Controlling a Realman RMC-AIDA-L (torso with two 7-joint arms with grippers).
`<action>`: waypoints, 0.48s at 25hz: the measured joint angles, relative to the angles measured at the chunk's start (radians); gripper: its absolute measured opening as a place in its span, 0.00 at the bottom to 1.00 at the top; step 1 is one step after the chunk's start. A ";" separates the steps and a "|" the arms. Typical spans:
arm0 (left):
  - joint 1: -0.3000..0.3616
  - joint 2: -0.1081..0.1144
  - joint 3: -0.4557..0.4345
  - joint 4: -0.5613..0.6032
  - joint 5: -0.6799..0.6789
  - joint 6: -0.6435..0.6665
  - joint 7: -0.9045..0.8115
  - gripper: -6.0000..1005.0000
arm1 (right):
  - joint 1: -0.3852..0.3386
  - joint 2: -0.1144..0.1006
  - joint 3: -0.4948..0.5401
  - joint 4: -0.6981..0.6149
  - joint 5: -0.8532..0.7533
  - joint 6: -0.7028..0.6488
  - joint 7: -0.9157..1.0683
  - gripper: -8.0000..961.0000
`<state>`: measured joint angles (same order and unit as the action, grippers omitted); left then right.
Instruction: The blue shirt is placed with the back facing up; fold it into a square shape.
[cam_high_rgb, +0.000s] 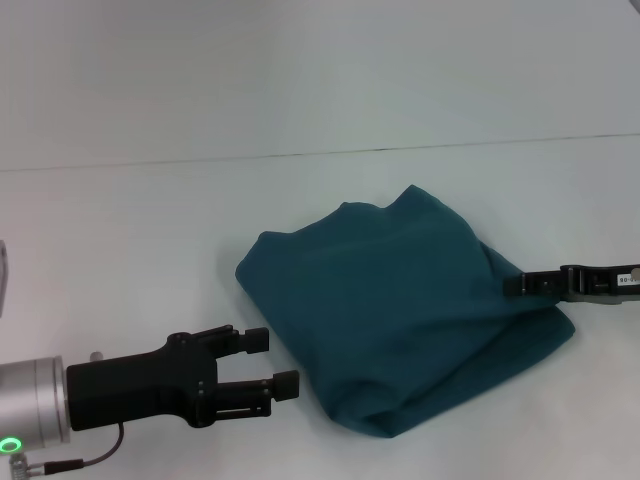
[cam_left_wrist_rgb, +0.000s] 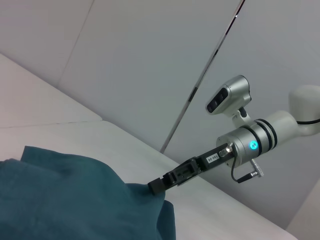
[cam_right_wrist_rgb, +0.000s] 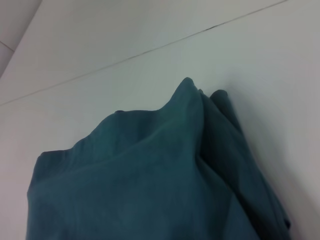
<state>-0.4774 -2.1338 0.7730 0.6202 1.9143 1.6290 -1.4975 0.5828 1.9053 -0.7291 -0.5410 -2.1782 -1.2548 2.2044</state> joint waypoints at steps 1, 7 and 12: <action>0.000 0.000 0.000 0.000 0.000 0.000 0.000 0.87 | 0.000 0.001 0.000 0.000 0.000 0.000 0.000 0.68; -0.002 0.000 0.000 -0.001 0.000 0.000 0.000 0.87 | 0.008 0.009 -0.008 0.007 -0.010 0.001 0.000 0.64; -0.003 0.000 0.000 -0.001 0.000 0.000 0.000 0.87 | 0.002 0.009 0.003 0.000 0.020 -0.025 -0.021 0.52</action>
<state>-0.4805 -2.1338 0.7731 0.6196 1.9142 1.6291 -1.4971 0.5848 1.9144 -0.7266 -0.5412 -2.1577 -1.2794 2.1834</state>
